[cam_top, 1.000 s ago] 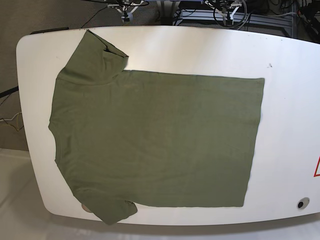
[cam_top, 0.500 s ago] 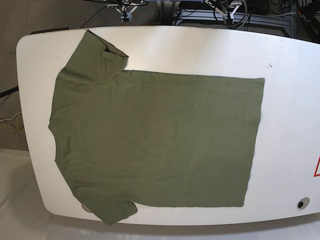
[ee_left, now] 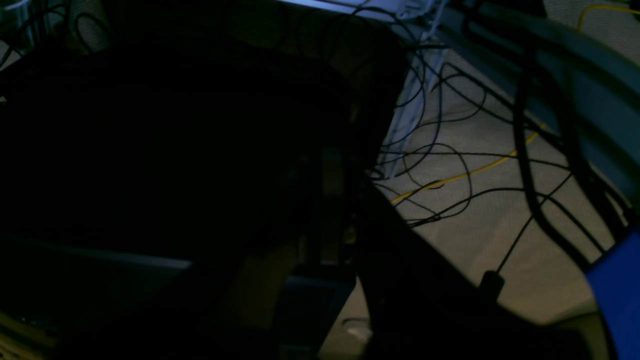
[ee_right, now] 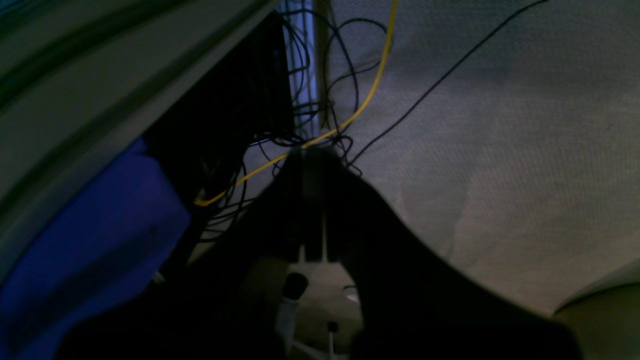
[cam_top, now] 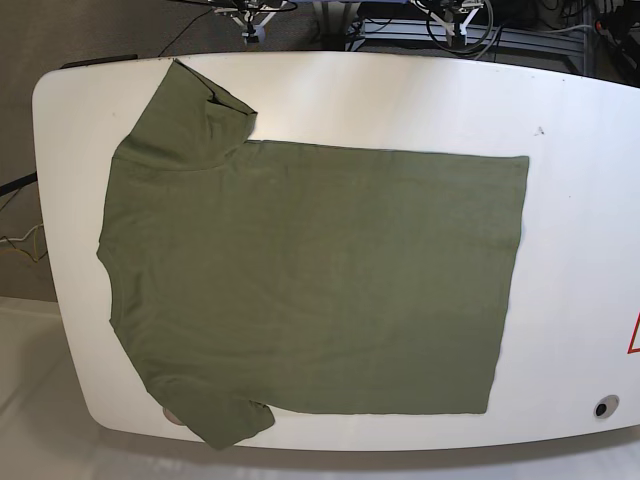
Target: Fold the T-shirt properly
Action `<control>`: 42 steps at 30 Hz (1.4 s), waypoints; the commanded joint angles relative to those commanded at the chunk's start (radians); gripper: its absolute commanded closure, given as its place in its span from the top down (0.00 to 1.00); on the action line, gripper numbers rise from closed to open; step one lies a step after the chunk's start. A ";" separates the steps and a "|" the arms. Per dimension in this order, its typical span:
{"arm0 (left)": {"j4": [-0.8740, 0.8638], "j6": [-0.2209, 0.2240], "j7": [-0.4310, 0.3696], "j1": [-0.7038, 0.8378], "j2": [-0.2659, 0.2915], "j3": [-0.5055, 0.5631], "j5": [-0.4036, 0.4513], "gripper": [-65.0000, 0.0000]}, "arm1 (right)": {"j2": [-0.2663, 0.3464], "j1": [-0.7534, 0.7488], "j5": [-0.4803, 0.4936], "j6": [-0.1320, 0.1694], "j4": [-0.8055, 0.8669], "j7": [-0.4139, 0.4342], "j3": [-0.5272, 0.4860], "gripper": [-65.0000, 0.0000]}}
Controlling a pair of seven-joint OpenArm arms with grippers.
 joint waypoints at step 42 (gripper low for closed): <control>0.008 0.005 -0.014 0.007 -0.003 0.010 -0.009 0.00 | 0.010 -0.014 -0.003 -0.011 0.011 0.001 -0.001 0.00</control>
